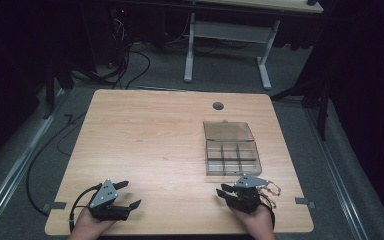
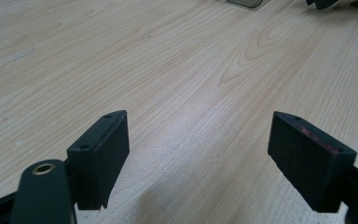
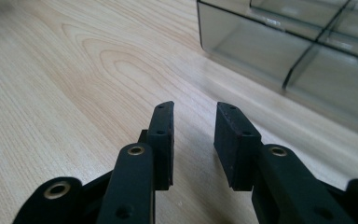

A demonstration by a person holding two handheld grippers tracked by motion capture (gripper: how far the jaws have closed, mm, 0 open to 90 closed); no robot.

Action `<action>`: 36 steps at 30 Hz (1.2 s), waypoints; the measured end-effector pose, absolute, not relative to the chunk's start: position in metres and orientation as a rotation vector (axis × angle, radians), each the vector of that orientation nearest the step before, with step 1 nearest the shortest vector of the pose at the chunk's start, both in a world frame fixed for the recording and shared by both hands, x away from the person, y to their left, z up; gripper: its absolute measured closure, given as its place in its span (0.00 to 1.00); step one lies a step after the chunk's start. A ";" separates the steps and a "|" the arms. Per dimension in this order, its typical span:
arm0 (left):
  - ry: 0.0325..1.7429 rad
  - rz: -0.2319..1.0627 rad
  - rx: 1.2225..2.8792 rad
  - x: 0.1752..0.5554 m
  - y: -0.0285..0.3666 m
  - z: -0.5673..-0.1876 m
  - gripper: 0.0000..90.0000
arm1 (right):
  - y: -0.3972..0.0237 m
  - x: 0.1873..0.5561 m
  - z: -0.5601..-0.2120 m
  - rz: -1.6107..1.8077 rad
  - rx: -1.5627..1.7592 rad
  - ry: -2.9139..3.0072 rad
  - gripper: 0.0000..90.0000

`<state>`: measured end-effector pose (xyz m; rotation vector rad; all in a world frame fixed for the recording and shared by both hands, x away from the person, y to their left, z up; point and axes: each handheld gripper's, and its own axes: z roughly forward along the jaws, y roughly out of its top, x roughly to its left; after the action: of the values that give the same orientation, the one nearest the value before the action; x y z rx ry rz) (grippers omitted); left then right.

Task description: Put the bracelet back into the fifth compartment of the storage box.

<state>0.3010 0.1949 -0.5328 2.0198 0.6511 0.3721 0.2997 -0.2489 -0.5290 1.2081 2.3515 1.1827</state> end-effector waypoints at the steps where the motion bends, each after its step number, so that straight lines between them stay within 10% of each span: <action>1: 0.656 0.371 2.017 0.301 0.195 -0.533 0.24 | -0.250 0.300 -0.529 1.179 1.222 2.348 0.77; 36: 0.725 0.358 1.962 0.310 0.192 -0.532 0.21 | -0.249 0.299 -0.528 1.169 1.222 2.314 0.79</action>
<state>0.3099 0.1919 -0.5323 1.9617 0.7254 0.3584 0.2995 -0.2493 -0.5279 1.2217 2.3141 1.1693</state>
